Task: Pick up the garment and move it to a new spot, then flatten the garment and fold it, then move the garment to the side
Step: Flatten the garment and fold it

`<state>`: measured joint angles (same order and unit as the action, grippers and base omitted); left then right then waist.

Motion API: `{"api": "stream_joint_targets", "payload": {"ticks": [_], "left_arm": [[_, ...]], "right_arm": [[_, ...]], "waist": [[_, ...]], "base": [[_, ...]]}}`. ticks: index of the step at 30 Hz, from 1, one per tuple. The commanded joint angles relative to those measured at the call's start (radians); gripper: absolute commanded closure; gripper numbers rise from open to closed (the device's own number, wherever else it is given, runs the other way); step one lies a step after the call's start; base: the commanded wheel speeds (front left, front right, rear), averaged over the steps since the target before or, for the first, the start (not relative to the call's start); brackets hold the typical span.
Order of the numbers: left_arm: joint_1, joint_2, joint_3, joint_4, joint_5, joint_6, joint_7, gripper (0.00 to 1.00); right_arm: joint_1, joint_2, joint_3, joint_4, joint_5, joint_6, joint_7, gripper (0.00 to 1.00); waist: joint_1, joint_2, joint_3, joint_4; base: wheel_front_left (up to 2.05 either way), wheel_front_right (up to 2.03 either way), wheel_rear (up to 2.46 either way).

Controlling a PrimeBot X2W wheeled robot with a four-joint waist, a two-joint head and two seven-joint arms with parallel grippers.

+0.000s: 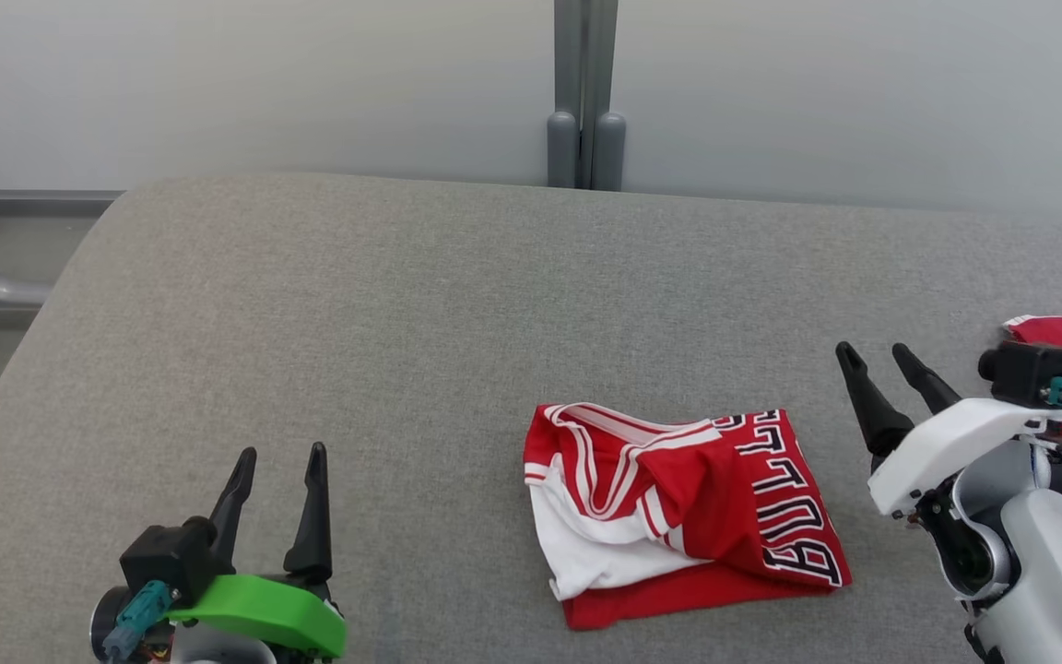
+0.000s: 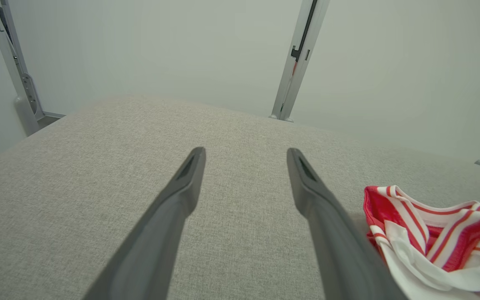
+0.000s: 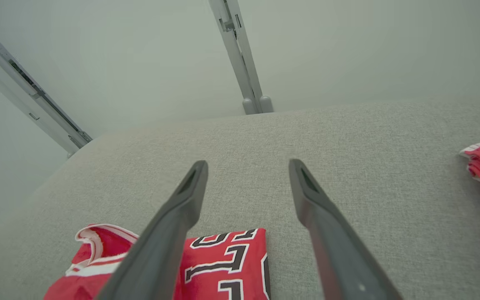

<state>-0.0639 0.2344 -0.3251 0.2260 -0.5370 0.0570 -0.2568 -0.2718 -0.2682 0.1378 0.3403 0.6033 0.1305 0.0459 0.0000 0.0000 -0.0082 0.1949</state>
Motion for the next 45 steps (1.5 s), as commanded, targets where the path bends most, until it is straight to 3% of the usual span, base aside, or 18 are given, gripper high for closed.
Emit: {"api": "stream_joint_targets", "payload": {"ticks": [1,2,7,11,16,24,30,38,40,42,45], "left_arm": [[-0.018,0.004,-0.002,-0.001,0.006,-0.006,-0.001,0.0],[-0.023,0.002,-0.005,0.0,0.006,-0.006,0.0,0.0],[-0.044,-0.007,-0.01,0.01,0.01,-0.008,0.0,0.0],[-0.052,-0.014,-0.013,0.02,0.01,-0.013,-0.003,0.0],[-0.045,-0.016,-0.011,0.03,0.011,-0.015,-0.005,0.0],[-0.025,-0.014,-0.002,0.033,0.008,-0.01,-0.007,0.0],[-0.016,-0.005,0.005,0.022,0.013,-0.005,-0.009,0.0],[-0.002,0.012,0.027,-0.003,0.017,0.007,-0.008,0.0],[0.002,0.016,0.035,-0.017,0.021,0.012,-0.008,0.0],[0.005,0.019,0.046,-0.028,0.022,0.015,-0.008,0.0],[0.013,0.019,0.067,-0.051,0.028,0.019,-0.008,0.0]], "right_arm": [[-0.031,-0.004,0.015,0.028,0.004,0.0,-0.001,0.58],[-0.046,-0.016,0.032,0.069,0.004,0.0,0.006,1.0],[-0.113,-0.037,0.128,0.239,0.038,0.0,0.063,1.0],[-0.125,-0.02,0.207,0.306,0.097,0.0,0.101,1.0],[-0.08,-0.004,0.314,0.277,0.182,0.0,0.103,1.0],[0.013,0.006,0.541,0.092,0.333,0.0,0.106,1.0],[-0.009,-0.034,0.623,0.008,0.354,0.0,0.011,1.0],[-0.08,-0.116,0.556,-0.038,0.258,0.0,-0.231,1.0],[-0.088,-0.125,0.519,-0.038,0.229,0.0,-0.264,0.67],[-0.096,-0.133,0.476,-0.029,0.196,0.0,-0.28,0.0],[-0.094,-0.126,0.383,-0.023,0.128,0.0,-0.299,0.0]], "waist": [[0.0,0.0,0.015,0.018],[0.0,0.0,0.021,0.028],[0.0,0.0,0.046,0.075],[0.0,0.0,0.05,0.105],[0.0,0.0,0.043,0.121],[0.0,0.0,0.019,0.103],[0.0,0.0,0.005,0.055],[0.0,0.0,-0.01,-0.035],[0.0,0.0,-0.013,-0.061],[0.0,0.0,-0.014,-0.082],[0.0,0.0,-0.016,-0.116]], "base": [[0.0,0.0,0.0],[0.0,0.0,0.0],[0.0,0.0,0.0],[0.0,0.0,0.0],[0.0,0.0,0.0],[0.0,0.0,0.0],[0.0,0.0,0.0],[0.0,0.0,0.0],[0.0,0.0,0.0],[0.0,0.0,0.0],[0.0,0.0,0.0]]}}
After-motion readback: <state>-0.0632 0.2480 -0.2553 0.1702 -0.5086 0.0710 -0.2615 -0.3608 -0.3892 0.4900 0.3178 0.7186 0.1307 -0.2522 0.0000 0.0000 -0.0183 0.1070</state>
